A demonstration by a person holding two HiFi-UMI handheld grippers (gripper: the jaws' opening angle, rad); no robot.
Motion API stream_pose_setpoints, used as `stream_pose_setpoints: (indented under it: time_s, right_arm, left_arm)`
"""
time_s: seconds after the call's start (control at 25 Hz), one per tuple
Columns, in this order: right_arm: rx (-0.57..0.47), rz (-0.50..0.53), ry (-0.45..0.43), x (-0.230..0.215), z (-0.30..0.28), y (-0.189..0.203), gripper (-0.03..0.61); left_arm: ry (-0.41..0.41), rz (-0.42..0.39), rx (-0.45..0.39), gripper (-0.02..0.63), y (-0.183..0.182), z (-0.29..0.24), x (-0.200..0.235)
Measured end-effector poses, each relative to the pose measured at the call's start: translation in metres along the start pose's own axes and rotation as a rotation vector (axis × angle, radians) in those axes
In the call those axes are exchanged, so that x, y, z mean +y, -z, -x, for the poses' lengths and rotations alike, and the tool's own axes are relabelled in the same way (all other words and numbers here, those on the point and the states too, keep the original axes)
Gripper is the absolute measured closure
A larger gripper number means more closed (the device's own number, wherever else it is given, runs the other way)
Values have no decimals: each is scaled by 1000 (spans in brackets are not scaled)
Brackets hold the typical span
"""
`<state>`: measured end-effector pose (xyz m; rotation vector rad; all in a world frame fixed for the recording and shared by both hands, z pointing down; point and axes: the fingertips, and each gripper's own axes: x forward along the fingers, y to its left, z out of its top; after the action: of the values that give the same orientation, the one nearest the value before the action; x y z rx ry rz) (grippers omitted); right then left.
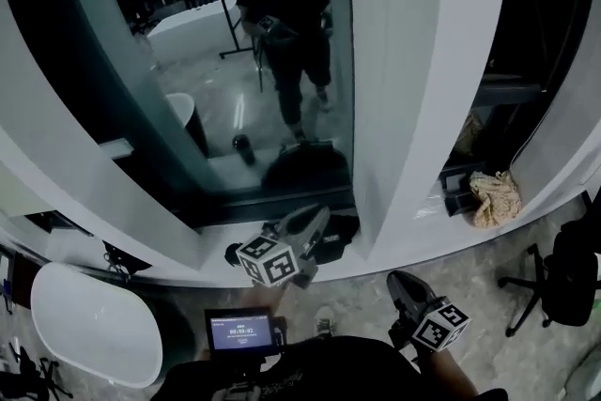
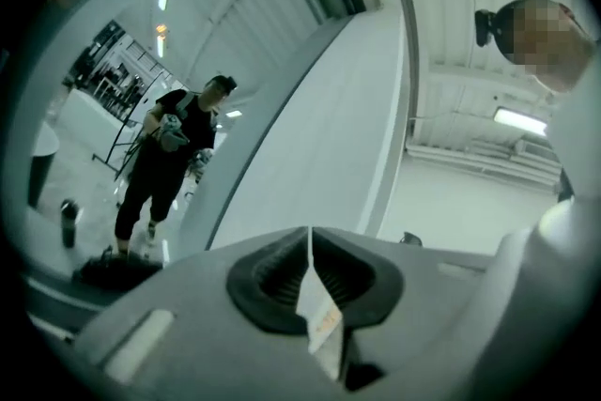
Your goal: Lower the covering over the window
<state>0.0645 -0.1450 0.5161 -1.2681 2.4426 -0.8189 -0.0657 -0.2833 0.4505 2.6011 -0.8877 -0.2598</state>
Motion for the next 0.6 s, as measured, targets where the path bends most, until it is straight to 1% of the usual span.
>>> stream_pose_setpoints:
  time_s: [0.08, 0.16, 0.24, 0.28, 0.32, 0.36, 0.44, 0.52, 0.6]
  right_arm:
    - [-2, 28, -3, -2, -34, -8, 549]
    - [-2, 68, -2, 0, -59, -10, 549]
    - [-17, 108, 5, 4, -73, -14, 549]
    - [-23, 127, 22, 1, -76, -16, 549]
    - [-27, 144, 47, -4, -76, -17, 549]
    - [-33, 155, 73, -9, -74, -21, 549]
    - [-59, 169, 115, -15, -68, -32, 549]
    - [-85, 183, 145, -18, -58, -43, 549]
    - [-108, 192, 175, -22, -47, -50, 549]
  left_arm:
    - [34, -59, -13, 612, -30, -31, 23]
    - [76, -92, -22, 610, -51, -57, 37]
    - [156, -104, -51, 587, -73, -82, 37]
    - [210, -104, -74, 579, -84, -96, 31]
    - [263, -104, -101, 556, -97, -109, 23]
    - [306, -109, -128, 520, -111, -122, 14]
    - [358, -140, -167, 517, -139, -145, -5]
    - [396, -171, -201, 495, -164, -161, -19]
    - [440, -182, -243, 480, -186, -170, -33]
